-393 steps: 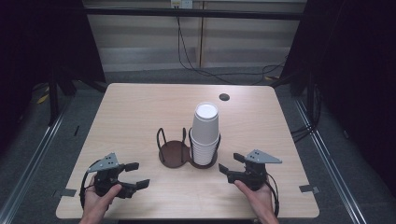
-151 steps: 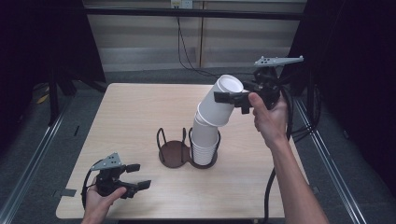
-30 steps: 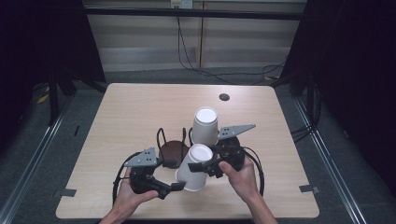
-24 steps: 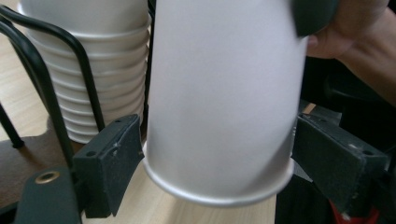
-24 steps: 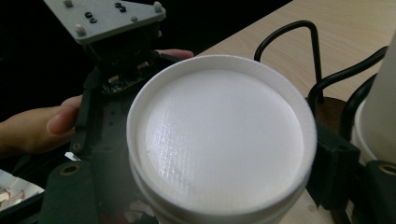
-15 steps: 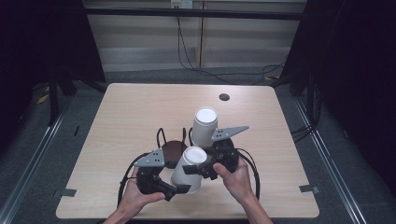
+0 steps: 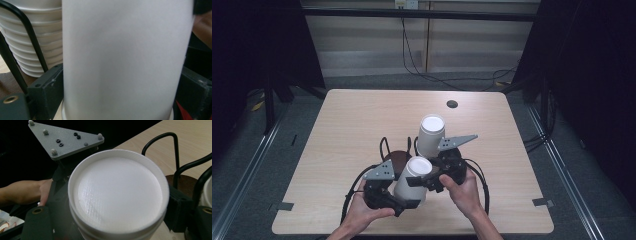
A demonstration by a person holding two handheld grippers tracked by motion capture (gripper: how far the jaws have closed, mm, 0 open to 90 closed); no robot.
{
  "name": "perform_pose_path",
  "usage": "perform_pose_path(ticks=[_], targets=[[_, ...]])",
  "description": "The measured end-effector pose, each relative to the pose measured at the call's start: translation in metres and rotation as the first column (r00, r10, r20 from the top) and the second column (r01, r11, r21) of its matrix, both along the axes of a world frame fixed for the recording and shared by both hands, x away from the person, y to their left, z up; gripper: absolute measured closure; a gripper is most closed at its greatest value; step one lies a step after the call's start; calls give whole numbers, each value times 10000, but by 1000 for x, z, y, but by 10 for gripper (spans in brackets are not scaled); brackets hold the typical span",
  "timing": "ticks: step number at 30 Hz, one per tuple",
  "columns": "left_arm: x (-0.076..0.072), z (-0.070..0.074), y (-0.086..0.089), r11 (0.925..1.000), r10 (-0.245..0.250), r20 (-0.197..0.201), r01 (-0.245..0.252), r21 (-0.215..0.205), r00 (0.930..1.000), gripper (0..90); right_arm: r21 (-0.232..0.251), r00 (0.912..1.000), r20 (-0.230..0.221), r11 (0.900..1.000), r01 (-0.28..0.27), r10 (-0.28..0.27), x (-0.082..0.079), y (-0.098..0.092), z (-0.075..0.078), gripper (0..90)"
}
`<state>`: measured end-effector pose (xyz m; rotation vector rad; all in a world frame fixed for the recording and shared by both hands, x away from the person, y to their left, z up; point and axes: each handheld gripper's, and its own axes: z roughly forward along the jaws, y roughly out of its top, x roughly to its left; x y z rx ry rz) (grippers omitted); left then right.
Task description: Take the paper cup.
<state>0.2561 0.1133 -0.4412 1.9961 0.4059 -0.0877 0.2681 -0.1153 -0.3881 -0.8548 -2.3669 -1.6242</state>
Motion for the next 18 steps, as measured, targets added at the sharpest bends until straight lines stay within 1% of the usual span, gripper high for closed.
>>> perform_pose_path(ticks=[1, 4, 7, 10, 12, 14, 18], targets=[[-2, 1, 1, 10000, -1, 165, 1, -4, 9999, 91, -12, 10000, -7, 10000, -28, 28, 0, 1, 0, 245], [-2, 1, 3, 10000, 2, 104, -1, -70, 9999, 100, 23, 10000, -11, 10000, -5, 5, -1, 2, 0, 244], [-1, 1, 4, 10000, 0, 123, 0, 18, 9999, 121, 65, 10000, -92, 10000, 0, 1, 0, 2, -1, 244], [-2, 1, 3, 10000, -12, 89, 12, 16, 10000, 130, -14, 10000, -98, 10000, -9, 9, 0, 2, -2, 242], [-1, 1, 3, 10000, -28, 107, 28, -16, 9999, 127, 80, 9999, -150, 10000, 10, -9, 1, 1, -2, 242], [-1, 0, 3, 10000, -47, 94, 46, 24, 9999, 121, 84, 9999, -150, 10000, 19, -18, 0, 1, -2, 242], [-1, 1, 4, 10000, -38, 140, 37, 52, 9999, 151, 25, 10000, -84, 10000, -37, 37, 0, 2, -2, 236]])
